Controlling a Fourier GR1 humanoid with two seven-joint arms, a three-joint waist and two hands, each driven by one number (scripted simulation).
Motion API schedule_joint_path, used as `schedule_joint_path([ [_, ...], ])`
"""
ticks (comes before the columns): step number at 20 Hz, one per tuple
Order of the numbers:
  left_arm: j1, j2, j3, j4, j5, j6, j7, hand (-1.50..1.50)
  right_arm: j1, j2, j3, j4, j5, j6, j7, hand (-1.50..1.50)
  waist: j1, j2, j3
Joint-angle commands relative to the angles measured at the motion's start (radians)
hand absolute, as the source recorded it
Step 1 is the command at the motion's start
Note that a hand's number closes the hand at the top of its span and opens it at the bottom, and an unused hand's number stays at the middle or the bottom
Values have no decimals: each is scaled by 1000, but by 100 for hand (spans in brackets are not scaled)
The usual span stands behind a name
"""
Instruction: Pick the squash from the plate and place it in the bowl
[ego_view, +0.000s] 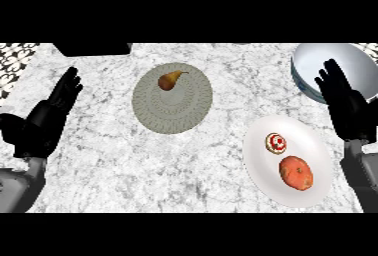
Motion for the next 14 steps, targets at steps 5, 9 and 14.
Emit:
schedule_joint_path([
  [5, 53, -162, -67, -30, 89, -50, -26, 0, 145, -180, 70, -140, 68, 316, -228, 150, -4, 13, -28],
  [9, 112, -226, -101, -25, 141, -86, -41, 0, 333, -157, -48, -64, 178, 28, -294, -150, -27, 13, -27],
  [14, 117, -224, -102, -40, 142, -112, -26, 0, 503, -223, 74, -230, 289, 203, -604, -150, -4, 10, -28],
])
